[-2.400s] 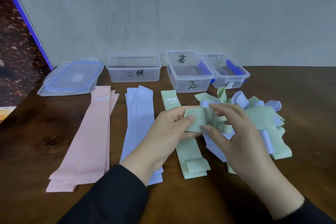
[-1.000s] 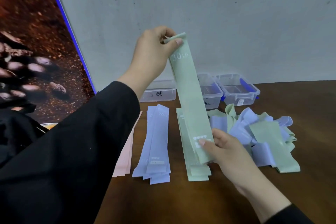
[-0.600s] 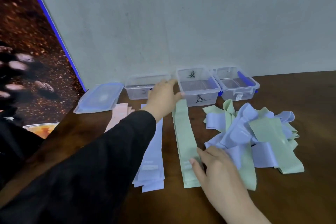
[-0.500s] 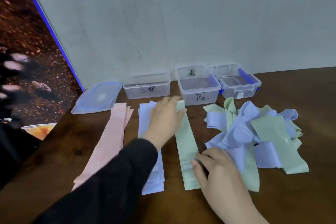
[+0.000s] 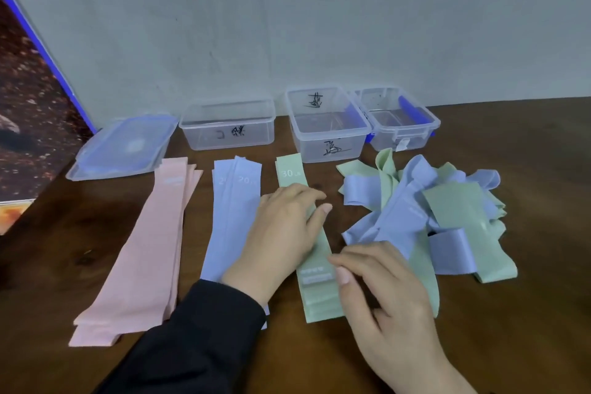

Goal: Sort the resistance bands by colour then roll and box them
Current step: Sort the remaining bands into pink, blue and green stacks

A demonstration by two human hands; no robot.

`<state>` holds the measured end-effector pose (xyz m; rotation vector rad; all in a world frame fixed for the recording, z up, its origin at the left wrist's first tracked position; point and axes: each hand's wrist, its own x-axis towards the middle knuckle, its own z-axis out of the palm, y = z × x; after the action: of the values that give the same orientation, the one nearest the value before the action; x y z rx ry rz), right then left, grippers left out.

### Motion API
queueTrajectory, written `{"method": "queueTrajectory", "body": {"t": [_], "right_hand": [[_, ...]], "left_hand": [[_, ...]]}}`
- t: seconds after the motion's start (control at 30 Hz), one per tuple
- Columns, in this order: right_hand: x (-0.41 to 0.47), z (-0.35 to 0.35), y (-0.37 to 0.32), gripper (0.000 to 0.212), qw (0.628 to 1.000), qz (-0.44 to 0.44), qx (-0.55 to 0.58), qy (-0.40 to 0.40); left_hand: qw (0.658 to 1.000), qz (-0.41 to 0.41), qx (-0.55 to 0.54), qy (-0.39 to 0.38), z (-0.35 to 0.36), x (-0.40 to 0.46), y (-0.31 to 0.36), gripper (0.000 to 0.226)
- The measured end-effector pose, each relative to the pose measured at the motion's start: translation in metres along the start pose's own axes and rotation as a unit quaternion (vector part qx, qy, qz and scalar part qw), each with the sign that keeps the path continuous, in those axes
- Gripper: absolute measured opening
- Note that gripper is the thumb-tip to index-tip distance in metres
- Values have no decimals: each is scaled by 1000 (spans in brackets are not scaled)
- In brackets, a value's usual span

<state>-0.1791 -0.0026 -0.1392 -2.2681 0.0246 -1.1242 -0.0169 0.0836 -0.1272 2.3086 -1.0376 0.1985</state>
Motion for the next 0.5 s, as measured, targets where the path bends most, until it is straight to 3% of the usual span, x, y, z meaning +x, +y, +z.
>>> {"method": "queueTrajectory", "body": {"t": [0.17,0.37,0.5], "right_hand": [[3,-25,18,27,995,79,-43,45],[-2,-45,46,55,965,191,-124,-132],[-5,-37,50,36,971,154,-153,-101]], "left_hand": [[987,110,-58,-97,-11,-9,19,25],[983,108,-58,-139,-14,-13,23,28],[983,91,-69,-146,-15,-14,24,27]]}}
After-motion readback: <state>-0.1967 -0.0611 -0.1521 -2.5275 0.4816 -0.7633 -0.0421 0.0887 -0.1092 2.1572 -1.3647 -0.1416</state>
